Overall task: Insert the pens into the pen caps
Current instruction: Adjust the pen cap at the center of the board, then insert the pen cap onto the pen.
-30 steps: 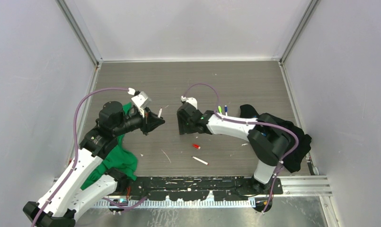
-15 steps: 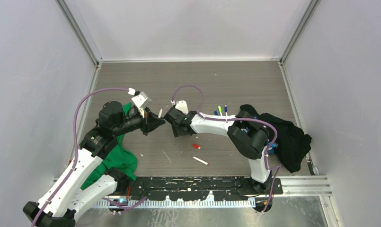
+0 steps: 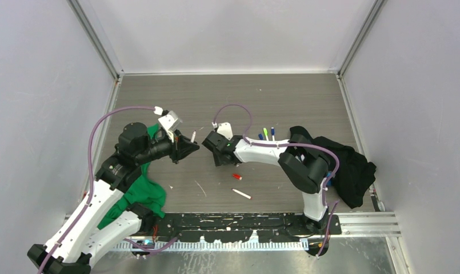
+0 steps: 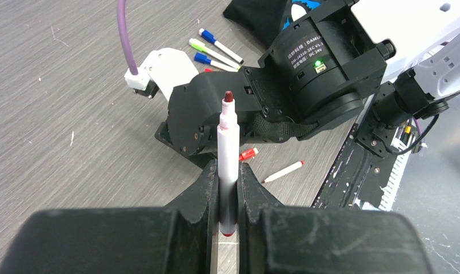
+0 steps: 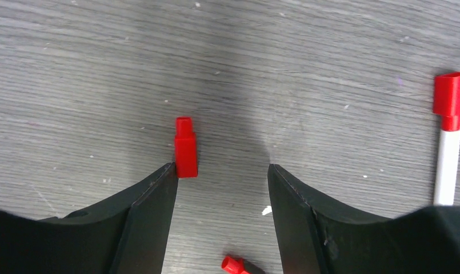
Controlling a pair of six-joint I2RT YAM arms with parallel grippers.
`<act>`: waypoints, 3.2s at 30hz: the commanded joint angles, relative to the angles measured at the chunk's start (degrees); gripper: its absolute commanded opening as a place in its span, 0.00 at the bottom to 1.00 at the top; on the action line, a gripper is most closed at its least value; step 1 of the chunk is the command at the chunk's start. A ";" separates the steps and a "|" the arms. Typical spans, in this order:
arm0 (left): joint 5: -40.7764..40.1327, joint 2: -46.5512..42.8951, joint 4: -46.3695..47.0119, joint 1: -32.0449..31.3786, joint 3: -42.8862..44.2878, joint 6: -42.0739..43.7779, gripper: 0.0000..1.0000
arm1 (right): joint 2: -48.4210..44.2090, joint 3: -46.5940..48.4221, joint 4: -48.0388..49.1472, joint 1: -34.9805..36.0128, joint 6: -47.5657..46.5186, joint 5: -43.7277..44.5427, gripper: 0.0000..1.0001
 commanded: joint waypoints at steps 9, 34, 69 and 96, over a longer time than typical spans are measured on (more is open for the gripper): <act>1.37 -1.19 3.89 -0.28 1.21 -0.65 0.00 | -4.25 -1.54 -2.60 -4.46 -1.83 3.64 0.65; 0.89 -1.75 3.65 -0.29 1.17 -0.13 0.00 | 0.42 5.16 2.77 -7.78 -7.05 -2.54 0.63; 1.01 -2.18 3.67 -0.29 1.14 -0.03 0.00 | 8.20 16.29 -5.46 -8.09 -14.43 -15.21 0.34; 21.91 2.98 36.75 -0.23 -6.77 -23.81 0.00 | -37.54 -11.31 48.72 -13.31 0.77 -38.04 0.01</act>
